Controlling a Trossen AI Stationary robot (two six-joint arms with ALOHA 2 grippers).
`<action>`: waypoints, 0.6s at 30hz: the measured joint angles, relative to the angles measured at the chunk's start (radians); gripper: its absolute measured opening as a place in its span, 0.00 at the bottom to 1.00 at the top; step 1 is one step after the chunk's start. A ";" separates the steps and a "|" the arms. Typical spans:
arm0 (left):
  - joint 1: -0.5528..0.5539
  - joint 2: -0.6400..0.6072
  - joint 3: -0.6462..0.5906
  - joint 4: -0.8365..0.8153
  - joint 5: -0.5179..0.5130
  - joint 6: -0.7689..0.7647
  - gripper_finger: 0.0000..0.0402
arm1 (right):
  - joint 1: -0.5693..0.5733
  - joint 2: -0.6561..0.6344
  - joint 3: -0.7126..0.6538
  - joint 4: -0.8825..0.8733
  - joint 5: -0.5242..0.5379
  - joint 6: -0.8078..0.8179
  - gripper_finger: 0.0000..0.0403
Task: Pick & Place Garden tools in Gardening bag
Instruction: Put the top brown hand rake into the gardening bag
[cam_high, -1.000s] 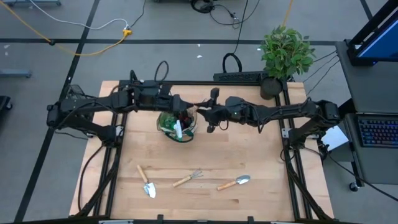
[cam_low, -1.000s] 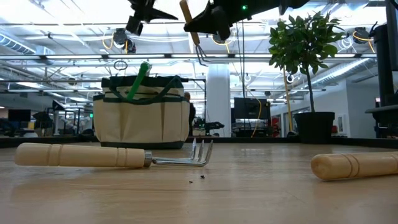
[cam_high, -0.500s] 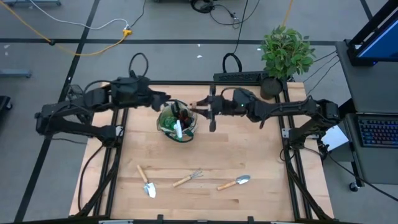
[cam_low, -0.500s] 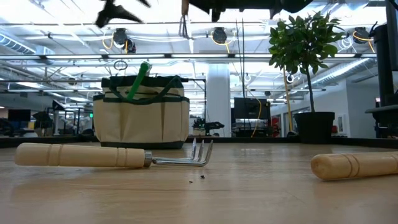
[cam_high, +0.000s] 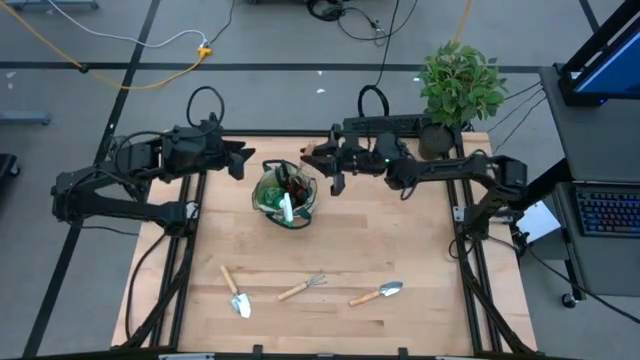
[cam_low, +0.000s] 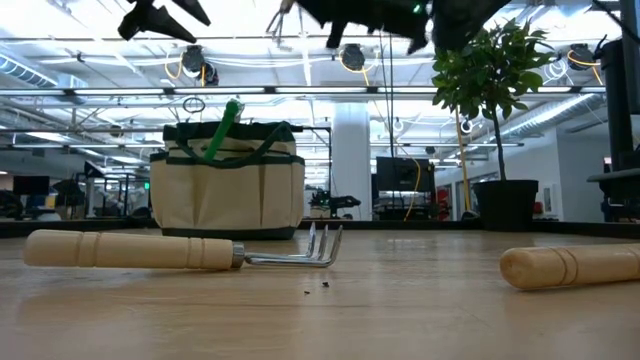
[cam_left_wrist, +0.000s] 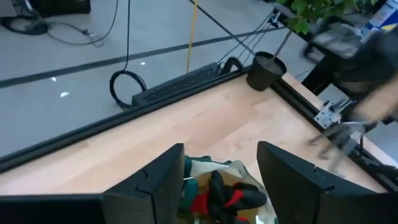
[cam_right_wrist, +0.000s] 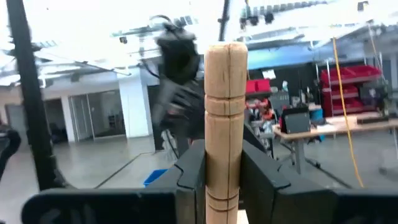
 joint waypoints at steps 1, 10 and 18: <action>0.000 0.000 0.000 0.001 0.001 0.007 0.52 | -0.007 0.023 0.006 0.018 -0.001 0.021 0.15; -0.007 0.000 0.000 -0.016 0.027 0.022 0.52 | -0.038 0.223 0.153 0.043 -0.074 0.034 0.15; -0.009 0.000 0.000 -0.039 0.040 0.019 0.52 | -0.071 0.278 0.165 -0.014 -0.072 0.044 0.15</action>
